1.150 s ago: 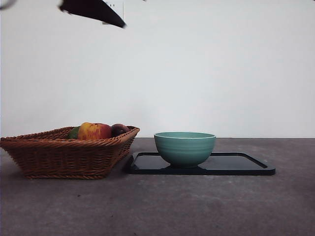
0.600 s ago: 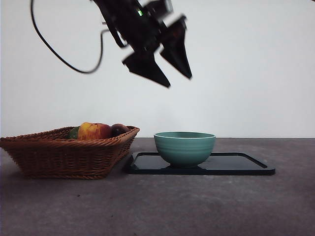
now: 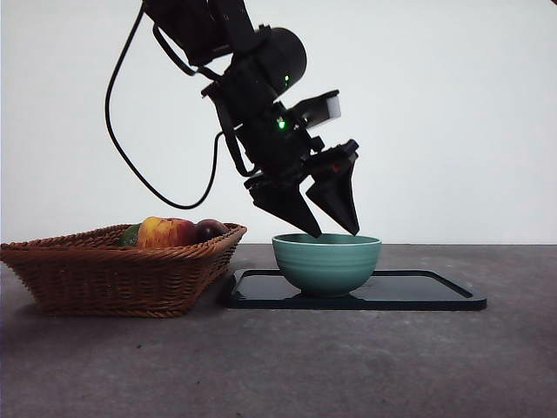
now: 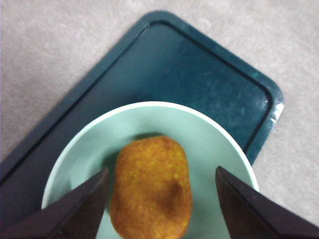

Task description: Pick up the wifruite, put it on the bowl, pick up the plate, put it on desk

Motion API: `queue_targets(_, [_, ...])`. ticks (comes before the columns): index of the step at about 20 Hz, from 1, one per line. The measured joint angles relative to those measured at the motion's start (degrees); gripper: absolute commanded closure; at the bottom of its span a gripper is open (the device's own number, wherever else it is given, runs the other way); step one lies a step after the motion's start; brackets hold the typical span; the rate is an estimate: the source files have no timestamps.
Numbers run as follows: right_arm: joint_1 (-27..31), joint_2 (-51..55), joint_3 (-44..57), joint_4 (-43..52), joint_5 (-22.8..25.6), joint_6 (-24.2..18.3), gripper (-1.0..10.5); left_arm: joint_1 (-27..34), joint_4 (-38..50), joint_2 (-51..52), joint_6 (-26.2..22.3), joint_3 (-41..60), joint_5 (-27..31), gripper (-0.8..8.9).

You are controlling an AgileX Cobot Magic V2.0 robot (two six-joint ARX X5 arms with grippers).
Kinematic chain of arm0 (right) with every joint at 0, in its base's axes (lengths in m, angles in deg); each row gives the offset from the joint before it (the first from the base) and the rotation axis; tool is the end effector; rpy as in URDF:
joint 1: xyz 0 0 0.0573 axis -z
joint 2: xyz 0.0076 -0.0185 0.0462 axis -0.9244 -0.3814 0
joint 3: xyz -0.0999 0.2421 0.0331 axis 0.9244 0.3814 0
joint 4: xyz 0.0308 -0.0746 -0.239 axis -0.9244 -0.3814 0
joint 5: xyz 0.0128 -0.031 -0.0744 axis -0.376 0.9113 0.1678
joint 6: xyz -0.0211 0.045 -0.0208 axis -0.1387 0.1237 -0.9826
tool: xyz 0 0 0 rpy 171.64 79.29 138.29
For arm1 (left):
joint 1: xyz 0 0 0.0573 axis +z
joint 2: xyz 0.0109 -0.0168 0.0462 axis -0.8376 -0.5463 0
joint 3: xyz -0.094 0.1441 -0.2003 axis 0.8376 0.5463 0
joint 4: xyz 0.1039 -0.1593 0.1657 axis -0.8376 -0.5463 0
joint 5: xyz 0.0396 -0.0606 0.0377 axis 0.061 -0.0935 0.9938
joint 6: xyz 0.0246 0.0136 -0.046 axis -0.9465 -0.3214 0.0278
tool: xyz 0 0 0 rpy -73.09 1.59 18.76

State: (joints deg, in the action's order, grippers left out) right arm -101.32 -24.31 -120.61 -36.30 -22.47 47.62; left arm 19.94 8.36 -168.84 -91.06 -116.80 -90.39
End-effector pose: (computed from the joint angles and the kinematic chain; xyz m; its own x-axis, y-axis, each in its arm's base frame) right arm 0.0758 0.0613 0.2872 0.4395 0.6615 -0.6076 -0.5774 0.7263 0.3731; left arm 0.3625 -0.2819 0.2119 0.3418 -0.5775 -0.7414 0.8223 0.5657 -0.0615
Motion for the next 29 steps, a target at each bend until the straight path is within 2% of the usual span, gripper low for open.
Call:
queue_targets(13, [0.0, 0.0, 0.0, -0.02, 0.04, 0.0, 7.0, -0.33, 0.83, -3.19, -1.05, -0.17, 0.37, 4.81])
queue_targets(16, [0.0, 0.0, 0.0, -0.04, 0.04, -0.02, 7.0, -0.33, 0.98, -3.19, -1.03, -0.2, 0.37, 6.53])
queue_targets(17, [0.0, 0.0, 0.0, -0.04, 0.04, -0.04, 7.0, -0.33, 1.01, -3.19, -1.05, -0.2, 0.37, 6.83])
queue_targets(23, [0.0, 0.0, 0.0, -0.07, 0.07, -0.07, 7.0, -0.33, -3.76, -2.95, -1.01, -2.73, 0.37, 6.91])
queue_targets(26, [0.0, 0.0, 0.0, -0.07, 1.18, -0.2, 7.0, -0.33, -5.68, 1.88, -0.22, -2.8, 0.42, 6.91])
queue_targets(29, [0.0, 0.0, 0.0, -0.07, 1.42, -0.26, 7.0, -0.22, -6.23, 12.31, 2.89, -3.58, 0.42, 6.91])
